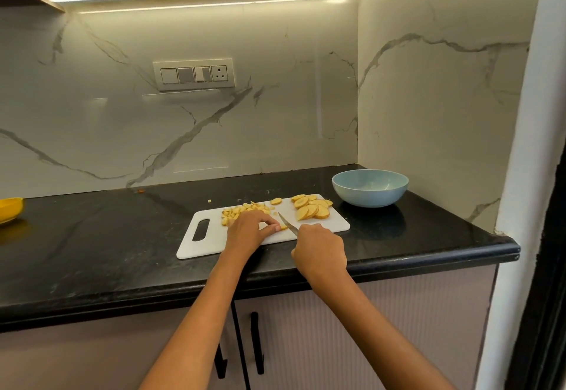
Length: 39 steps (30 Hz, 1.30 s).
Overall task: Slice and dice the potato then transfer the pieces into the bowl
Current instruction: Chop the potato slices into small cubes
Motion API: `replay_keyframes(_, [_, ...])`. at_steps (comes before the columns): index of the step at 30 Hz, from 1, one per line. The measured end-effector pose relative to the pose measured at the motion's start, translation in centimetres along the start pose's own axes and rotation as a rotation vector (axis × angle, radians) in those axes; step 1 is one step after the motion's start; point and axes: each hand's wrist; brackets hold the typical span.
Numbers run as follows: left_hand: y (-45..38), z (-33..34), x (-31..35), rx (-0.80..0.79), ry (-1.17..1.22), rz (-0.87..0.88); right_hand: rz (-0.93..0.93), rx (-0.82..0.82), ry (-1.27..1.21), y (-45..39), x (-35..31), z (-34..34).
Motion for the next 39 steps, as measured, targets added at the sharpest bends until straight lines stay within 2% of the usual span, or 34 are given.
replay_keyframes(8, [-0.4, -0.4, 0.2, -0.028, 0.031, -0.035, -0.023, 0.021, 0.051, -0.4, -1.0, 0.1])
replay_keyframes(17, [-0.3, -0.3, 0.1, 0.013, 0.027, -0.012, -0.107, 0.059, 0.208, 1.1, -0.9, 0.4])
replay_keyframes(25, [0.0, 0.2, -0.2, 0.052, 0.048, -0.022, -0.007, 0.025, 0.044, 0.3, -0.5, -0.3])
replay_keyframes(29, [-0.2, 0.1, -0.4, 0.107, 0.063, -0.035, -0.016, -0.013, 0.017, 0.8, -0.4, -0.3])
replay_keyframes(39, [0.1, -0.2, 0.2, 0.066, -0.022, -0.025, -0.038, -0.014, 0.04, 0.9, -0.8, -0.4])
Point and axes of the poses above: each hand's wrist, its own y-axis away from the middle knuckle, its own z-axis out of the palm, x = y × z, and after that the axes turned 9 degrees about z, right-handed
